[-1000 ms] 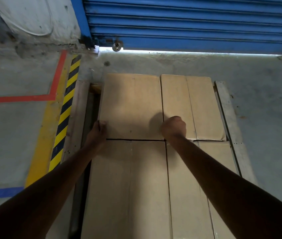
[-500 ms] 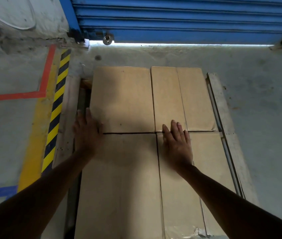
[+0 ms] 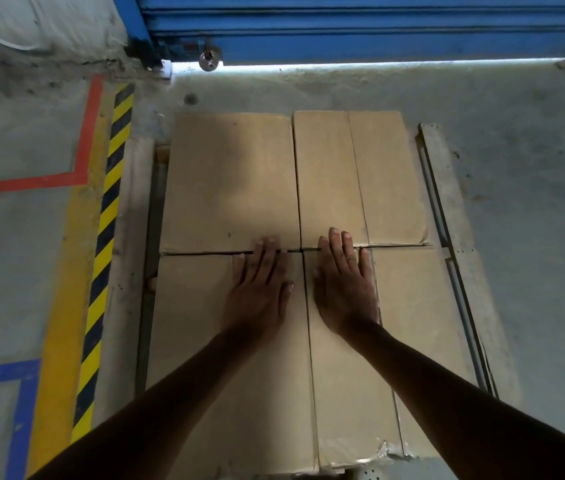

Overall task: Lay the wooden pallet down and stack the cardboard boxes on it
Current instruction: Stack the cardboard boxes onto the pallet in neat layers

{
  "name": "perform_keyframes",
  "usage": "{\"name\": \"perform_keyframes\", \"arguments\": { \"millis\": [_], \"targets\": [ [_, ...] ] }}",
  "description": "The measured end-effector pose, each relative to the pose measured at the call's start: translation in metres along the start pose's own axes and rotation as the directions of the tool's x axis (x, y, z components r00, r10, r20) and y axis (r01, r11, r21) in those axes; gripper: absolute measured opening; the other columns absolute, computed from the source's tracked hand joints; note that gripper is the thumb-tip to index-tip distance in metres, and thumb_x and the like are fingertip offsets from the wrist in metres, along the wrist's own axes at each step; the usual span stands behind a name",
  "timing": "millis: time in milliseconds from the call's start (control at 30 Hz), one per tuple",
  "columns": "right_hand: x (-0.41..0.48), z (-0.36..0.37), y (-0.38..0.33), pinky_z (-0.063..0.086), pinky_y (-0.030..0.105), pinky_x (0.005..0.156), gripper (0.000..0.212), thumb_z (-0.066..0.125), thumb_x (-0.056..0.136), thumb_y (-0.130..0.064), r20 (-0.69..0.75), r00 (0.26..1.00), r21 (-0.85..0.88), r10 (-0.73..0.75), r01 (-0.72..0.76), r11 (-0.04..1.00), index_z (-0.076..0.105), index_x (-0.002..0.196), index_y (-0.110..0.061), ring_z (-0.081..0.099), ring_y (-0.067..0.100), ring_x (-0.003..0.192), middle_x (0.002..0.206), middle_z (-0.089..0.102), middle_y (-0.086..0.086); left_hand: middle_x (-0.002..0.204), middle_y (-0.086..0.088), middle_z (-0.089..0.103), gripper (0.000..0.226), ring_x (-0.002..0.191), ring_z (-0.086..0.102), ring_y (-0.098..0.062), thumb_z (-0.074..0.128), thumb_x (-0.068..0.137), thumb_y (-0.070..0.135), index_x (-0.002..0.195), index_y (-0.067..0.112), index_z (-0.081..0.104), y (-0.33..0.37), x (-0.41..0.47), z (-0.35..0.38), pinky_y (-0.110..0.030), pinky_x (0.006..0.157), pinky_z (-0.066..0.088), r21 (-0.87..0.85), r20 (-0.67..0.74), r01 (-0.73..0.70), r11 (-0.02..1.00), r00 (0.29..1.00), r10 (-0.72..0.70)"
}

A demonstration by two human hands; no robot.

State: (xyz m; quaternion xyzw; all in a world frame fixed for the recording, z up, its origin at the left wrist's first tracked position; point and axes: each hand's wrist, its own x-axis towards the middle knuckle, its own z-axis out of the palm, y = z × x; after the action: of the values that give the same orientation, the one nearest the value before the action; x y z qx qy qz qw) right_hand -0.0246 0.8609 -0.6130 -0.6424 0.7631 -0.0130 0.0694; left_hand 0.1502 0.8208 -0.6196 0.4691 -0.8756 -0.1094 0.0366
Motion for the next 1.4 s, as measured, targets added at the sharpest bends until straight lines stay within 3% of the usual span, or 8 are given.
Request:
{"name": "perform_keyframes", "arguments": {
  "millis": [267,467,700,1000,1267,1400],
  "targets": [
    [-0.001,-0.003,0.002,0.018,0.054,0.122,0.061,0.021,0.104,-0.04,0.006,1.0,-0.002,-0.016,0.016,1.0,0.02,0.157,-0.011,0.008,0.029,0.154,0.166,0.014,0.012,0.162,-0.012,0.023,0.061,0.152,0.016,-0.028,0.019,0.103,0.043,0.153,0.011,0.033,0.0,-0.001,0.0,-0.053,0.121,0.017,0.038,-0.009,-0.023,0.999,1.0,0.024],
    [-0.037,0.007,-0.006,0.021,0.053,0.122,0.064,0.031,0.103,-0.043,-0.004,0.998,0.012,-0.057,0.057,0.998,0.027,0.155,-0.007,0.013,0.03,0.153,0.164,0.021,0.015,0.163,-0.015,0.017,0.062,0.152,0.011,-0.031,0.028,0.102,0.044,0.155,0.012,0.025,0.01,-0.017,0.004,-0.054,0.12,0.011,0.008,-0.026,-0.01,1.0,1.0,0.01],
    [-0.041,0.003,-0.006,0.023,0.054,0.121,0.065,0.028,0.103,-0.044,0.019,0.998,0.036,-0.058,0.057,0.998,0.024,0.156,-0.007,0.012,0.031,0.153,0.164,0.019,0.016,0.163,-0.015,0.019,0.06,0.152,0.012,-0.031,0.023,0.102,0.04,0.153,0.01,0.03,0.013,-0.019,0.002,-0.059,0.118,0.021,-0.029,0.004,0.016,0.999,1.0,-0.016],
    [-0.068,-0.002,0.001,0.019,0.051,0.123,0.078,0.026,0.102,-0.061,0.011,0.999,0.056,-0.052,0.052,0.997,0.017,0.158,-0.008,0.01,0.029,0.154,0.166,0.015,0.015,0.163,-0.018,0.014,0.069,0.152,0.007,-0.033,0.023,0.101,0.052,0.156,0.009,0.02,0.021,-0.036,0.003,-0.057,0.12,0.016,-0.008,-0.002,0.017,1.0,1.0,-0.017],
    [0.01,-0.008,-0.002,0.009,0.051,0.124,0.061,0.022,0.105,-0.044,-0.08,0.996,0.115,-0.048,0.057,0.992,0.021,0.158,-0.013,0.001,0.027,0.155,0.167,0.008,0.011,0.164,-0.019,0.009,0.066,0.153,-0.002,-0.035,0.016,0.1,0.047,0.156,0.011,0.022,0.015,0.04,-0.007,-0.054,0.122,0.007,-0.013,-0.052,0.061,0.998,0.997,-0.061],
    [0.029,0.0,-0.001,0.009,0.049,0.125,0.059,0.026,0.106,-0.038,-0.057,0.998,0.092,-0.028,0.033,0.995,0.021,0.158,-0.011,0.005,0.026,0.155,0.167,0.014,0.011,0.164,-0.017,0.014,0.063,0.153,0.004,-0.032,0.013,0.1,0.042,0.156,0.013,0.023,0.013,0.056,-0.002,-0.05,0.123,0.008,-0.007,-0.055,0.105,0.994,0.993,-0.105]
  ]
}}
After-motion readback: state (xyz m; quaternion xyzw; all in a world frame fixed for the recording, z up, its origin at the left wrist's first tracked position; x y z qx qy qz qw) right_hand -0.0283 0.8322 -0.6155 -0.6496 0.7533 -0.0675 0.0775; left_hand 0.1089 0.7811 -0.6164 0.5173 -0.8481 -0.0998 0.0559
